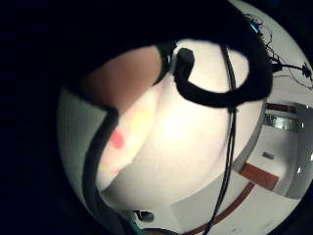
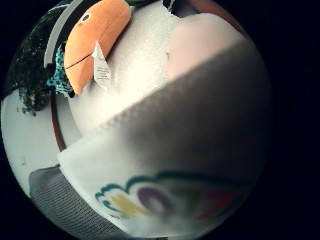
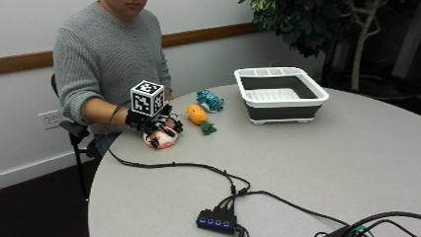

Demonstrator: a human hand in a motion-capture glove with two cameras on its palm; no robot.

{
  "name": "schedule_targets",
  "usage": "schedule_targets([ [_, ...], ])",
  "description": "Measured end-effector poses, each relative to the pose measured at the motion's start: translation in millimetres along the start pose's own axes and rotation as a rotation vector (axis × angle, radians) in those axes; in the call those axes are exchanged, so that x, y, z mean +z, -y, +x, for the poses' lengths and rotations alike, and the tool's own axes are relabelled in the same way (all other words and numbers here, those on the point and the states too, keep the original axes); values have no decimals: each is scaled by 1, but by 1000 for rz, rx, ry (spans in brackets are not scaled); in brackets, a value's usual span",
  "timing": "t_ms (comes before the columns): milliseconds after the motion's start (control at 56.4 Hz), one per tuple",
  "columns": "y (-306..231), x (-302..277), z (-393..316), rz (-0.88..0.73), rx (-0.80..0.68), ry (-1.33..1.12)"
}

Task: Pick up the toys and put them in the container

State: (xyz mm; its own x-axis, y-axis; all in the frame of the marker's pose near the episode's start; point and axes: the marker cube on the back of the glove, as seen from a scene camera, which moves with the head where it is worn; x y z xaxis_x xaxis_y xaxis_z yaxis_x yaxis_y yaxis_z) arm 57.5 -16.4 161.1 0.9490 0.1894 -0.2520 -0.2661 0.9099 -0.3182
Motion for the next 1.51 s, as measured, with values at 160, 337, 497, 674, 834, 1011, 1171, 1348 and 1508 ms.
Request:
schedule_targets([
  [160,4,-4,-2,191,13,-8],
  [337,13,-26,0,495,19,132],
  [497,15,-76,2,561,-18,213],
  [674,39,-159,-26,638,-253,236],
  [834,128,-243,-108,640,-381,300],
  [1011,237,-270,-210,558,-410,120],
  [1171,278,-274,-238,513,-434,85],
  [1348,292,-253,-242,453,-432,101],
  [1508,305,-206,-231,157,-322,101],
])
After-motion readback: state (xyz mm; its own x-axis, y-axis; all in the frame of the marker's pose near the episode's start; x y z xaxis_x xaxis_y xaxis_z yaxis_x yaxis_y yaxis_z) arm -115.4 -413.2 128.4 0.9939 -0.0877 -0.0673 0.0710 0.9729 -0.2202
